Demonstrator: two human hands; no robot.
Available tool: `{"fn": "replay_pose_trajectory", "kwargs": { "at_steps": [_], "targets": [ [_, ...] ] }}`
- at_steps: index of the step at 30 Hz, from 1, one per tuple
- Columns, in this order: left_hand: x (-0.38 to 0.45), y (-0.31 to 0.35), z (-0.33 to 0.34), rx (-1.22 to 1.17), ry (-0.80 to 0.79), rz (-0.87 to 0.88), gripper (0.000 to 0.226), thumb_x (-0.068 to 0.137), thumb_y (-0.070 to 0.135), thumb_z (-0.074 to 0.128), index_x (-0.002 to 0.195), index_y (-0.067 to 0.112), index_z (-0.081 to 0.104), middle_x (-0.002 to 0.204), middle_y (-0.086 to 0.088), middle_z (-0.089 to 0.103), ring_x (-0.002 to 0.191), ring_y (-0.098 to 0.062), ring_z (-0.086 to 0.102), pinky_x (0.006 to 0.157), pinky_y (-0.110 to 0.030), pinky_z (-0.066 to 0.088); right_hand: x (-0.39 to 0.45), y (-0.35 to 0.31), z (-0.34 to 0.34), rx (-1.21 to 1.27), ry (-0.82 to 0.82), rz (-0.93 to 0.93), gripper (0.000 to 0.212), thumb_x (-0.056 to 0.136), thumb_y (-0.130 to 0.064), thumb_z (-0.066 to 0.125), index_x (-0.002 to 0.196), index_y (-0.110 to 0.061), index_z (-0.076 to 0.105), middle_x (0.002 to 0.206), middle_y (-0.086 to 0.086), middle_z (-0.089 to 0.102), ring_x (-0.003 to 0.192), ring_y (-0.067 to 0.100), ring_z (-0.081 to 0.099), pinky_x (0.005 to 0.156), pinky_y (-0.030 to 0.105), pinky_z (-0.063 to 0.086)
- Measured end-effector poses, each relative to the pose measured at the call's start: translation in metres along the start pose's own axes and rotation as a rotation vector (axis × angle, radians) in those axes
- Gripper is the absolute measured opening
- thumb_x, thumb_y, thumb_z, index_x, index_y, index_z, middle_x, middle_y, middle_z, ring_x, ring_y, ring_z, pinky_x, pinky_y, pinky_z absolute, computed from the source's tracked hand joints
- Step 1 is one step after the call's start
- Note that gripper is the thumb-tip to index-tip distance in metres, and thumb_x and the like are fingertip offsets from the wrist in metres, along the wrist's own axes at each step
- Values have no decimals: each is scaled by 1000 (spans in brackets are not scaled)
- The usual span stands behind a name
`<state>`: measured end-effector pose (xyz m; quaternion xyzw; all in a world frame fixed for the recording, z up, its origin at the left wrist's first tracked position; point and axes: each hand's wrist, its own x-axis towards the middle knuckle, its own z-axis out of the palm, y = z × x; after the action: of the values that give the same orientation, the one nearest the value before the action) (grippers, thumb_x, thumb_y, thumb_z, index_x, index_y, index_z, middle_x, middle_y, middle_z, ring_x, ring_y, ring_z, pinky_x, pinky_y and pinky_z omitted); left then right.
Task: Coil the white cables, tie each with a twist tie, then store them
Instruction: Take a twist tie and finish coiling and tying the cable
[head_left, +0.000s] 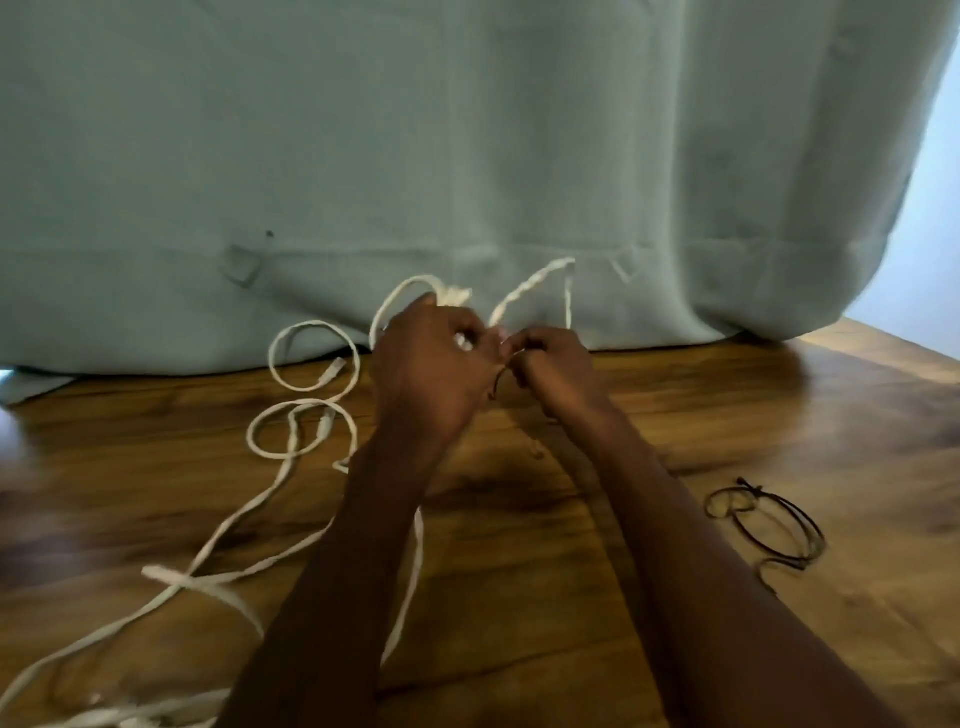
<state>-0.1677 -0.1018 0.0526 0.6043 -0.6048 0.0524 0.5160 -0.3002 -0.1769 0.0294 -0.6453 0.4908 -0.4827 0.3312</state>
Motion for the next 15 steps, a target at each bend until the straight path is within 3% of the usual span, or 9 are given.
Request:
{"fn": "replay_pose_trajectory", "kwargs": {
  "at_steps": [3,5,7,9,11,13,15],
  "targets": [
    [2,-45,0,96,58,-205,25,86,45,74,83,22,83,81,-2,76,81,-23,71,67,-29,48,-17,-28,2,-50,-294,-61,18,88,-2,63,86,-10,79,52,-7,58,43,7,44,42,20,30],
    [-2,-62,8,103,-25,-247,28,83,47,67,86,24,83,79,-1,76,78,-21,71,66,-30,49,-19,-31,-11,184,-588,4,15,87,2,61,91,-4,75,53,1,55,35,6,29,40,18,15],
    [-5,-65,19,93,-189,-210,29,82,50,66,86,27,83,76,1,75,76,-20,70,65,-31,49,-23,-34,-21,625,-805,45,14,86,-5,65,98,-5,72,63,7,55,36,4,22,39,18,14],
    [-6,-59,27,57,-340,-149,25,81,50,75,85,27,83,73,4,72,72,-18,68,66,-32,52,-23,-35,-16,975,-739,-4,19,95,-15,60,112,-11,69,80,5,61,39,4,25,37,18,20],
    [-7,-51,30,-48,-474,-116,19,77,44,86,88,30,82,76,9,71,74,-14,68,71,-33,56,-22,-38,-4,1020,-472,-18,22,106,-19,48,120,-15,65,92,-2,70,41,4,37,37,17,26],
    [-9,-48,31,-272,-533,-109,24,71,37,89,92,35,78,88,10,76,87,-13,72,83,-38,59,-20,-37,5,814,-207,39,23,108,-22,50,120,-10,66,96,0,77,46,11,51,39,18,36],
    [-7,-52,31,-398,-472,-142,28,74,31,84,98,38,69,99,10,76,96,-14,73,90,-39,59,-19,-30,10,506,-42,87,21,107,-20,52,112,-8,69,94,2,80,56,21,63,44,22,44]
  ]
}}
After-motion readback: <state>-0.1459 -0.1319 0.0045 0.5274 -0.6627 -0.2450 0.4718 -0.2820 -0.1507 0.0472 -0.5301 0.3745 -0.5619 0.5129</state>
